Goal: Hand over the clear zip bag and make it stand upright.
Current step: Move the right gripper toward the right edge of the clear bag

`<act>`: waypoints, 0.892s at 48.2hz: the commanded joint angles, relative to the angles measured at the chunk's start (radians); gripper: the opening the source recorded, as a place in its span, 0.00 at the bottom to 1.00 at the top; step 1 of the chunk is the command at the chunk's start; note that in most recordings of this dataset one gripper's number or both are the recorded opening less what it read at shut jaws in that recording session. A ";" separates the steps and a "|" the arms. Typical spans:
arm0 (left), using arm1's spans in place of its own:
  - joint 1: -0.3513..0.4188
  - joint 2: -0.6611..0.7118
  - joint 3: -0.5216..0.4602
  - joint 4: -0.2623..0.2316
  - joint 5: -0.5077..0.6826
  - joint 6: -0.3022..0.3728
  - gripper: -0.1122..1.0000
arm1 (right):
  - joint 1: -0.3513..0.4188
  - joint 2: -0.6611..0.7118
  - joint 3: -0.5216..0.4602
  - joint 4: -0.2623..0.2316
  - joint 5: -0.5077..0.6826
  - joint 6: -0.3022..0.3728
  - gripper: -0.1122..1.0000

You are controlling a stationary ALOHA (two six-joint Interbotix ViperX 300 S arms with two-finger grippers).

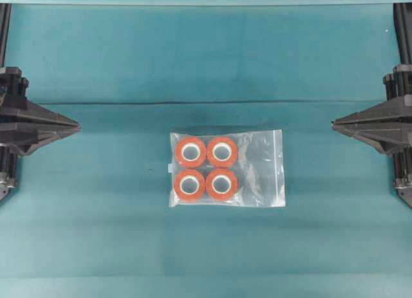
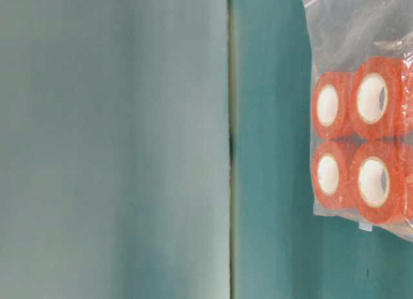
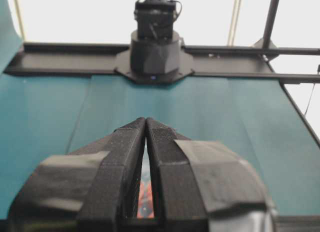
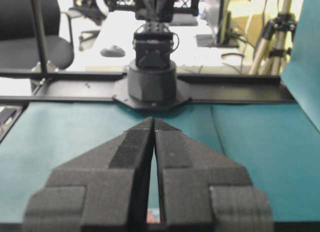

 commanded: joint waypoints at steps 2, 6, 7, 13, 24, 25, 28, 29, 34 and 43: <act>-0.029 0.028 -0.046 0.009 0.032 -0.005 0.23 | 0.006 0.008 -0.015 0.023 0.000 0.041 0.18; -0.031 0.038 -0.074 0.009 0.072 0.000 0.13 | 0.003 0.011 -0.040 0.129 0.063 0.078 0.13; -0.031 0.040 -0.080 0.008 0.077 0.002 0.11 | 0.002 0.011 -0.041 0.146 0.084 0.089 0.11; -0.031 0.054 -0.114 0.009 0.080 0.008 0.09 | -0.003 0.008 -0.074 0.241 0.225 0.147 0.10; -0.029 0.110 -0.138 0.009 0.081 0.005 0.09 | -0.054 0.014 -0.124 0.396 0.396 0.333 0.10; -0.029 0.117 -0.143 0.009 0.080 0.005 0.09 | -0.063 0.015 -0.124 0.407 0.400 0.359 0.10; -0.029 0.129 -0.150 0.009 0.080 0.009 0.09 | -0.092 0.023 -0.120 0.430 0.408 0.428 0.10; -0.029 0.132 -0.152 0.009 0.080 0.009 0.09 | -0.100 0.026 -0.120 0.431 0.411 0.453 0.10; -0.029 0.140 -0.156 0.009 0.080 0.008 0.09 | -0.133 0.057 -0.107 0.436 0.430 0.566 0.10; -0.029 0.133 -0.158 0.009 0.080 0.009 0.09 | -0.173 0.155 -0.058 0.434 0.499 0.796 0.10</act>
